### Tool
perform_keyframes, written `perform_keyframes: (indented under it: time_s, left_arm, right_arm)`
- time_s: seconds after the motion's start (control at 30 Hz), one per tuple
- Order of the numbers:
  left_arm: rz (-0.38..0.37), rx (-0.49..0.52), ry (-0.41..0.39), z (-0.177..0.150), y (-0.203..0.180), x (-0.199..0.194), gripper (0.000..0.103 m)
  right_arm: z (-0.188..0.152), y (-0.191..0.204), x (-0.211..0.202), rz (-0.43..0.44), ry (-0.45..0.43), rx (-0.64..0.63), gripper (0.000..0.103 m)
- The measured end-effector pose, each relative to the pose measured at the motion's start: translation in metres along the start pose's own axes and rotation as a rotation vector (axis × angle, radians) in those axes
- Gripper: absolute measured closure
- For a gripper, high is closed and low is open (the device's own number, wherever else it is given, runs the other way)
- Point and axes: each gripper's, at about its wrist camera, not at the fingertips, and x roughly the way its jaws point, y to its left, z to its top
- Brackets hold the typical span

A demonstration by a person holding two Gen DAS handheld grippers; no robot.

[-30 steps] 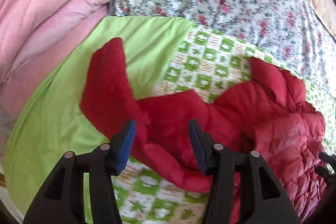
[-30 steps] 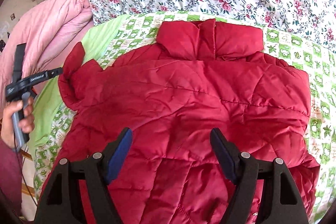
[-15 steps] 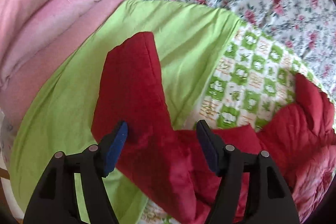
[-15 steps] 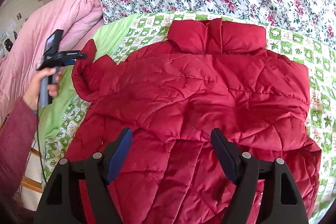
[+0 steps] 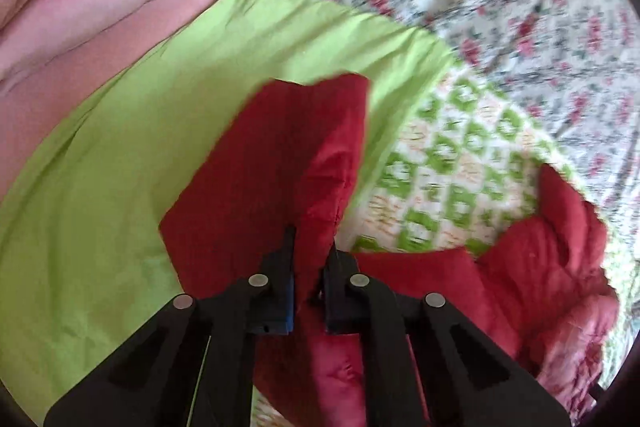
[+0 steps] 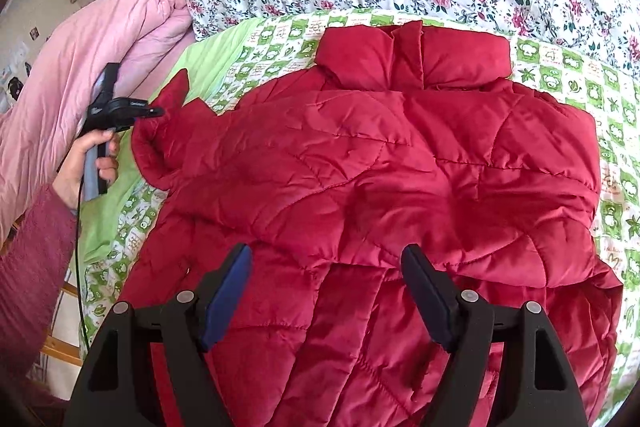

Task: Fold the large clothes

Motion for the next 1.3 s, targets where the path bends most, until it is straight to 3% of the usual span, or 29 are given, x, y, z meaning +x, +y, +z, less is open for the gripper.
perform_keyframes:
  time_s: [0.17, 0.53, 0.87, 1.17, 1.23, 1.27, 1.3]
  left_arm:
    - [-0.123, 0.012, -0.052, -0.02, -0.03, -0.025, 0.097]
    - [-0.352, 0.067, -0.088, -0.064, -0.098, -0.065, 0.097]
    - [-0.485, 0.128, -0.07, -0.116, -0.152, -0.077, 0.097]
    - [-0.529, 0.173, -0.033, -0.152, -0.183, -0.07, 0.097]
    - [-0.521, 0.215, -0.027, -0.157, -0.191, -0.07, 0.097]
    - [-0.502, 0.241, -0.03, -0.159, -0.195, -0.07, 0.097]
    - [-0.485, 0.263, -0.031, -0.161, -0.197, -0.07, 0.097]
  right_arm:
    - [0.007, -0.014, 0.012, 0.01, 0.006, 0.052, 0.025]
    - [0.017, -0.027, 0.024, 0.092, 0.013, 0.145, 0.025]
    - [0.035, -0.031, 0.018, 0.313, -0.076, 0.315, 0.023]
    - [0.046, -0.054, 0.057, 0.549, -0.045, 0.561, 0.023]
    - [0.044, -0.059, 0.069, 0.578, -0.034, 0.605, 0.04]
    - [0.044, -0.059, 0.075, 0.574, -0.031, 0.61, 0.069]
    - [0.044, -0.059, 0.076, 0.558, -0.026, 0.608, 0.078]
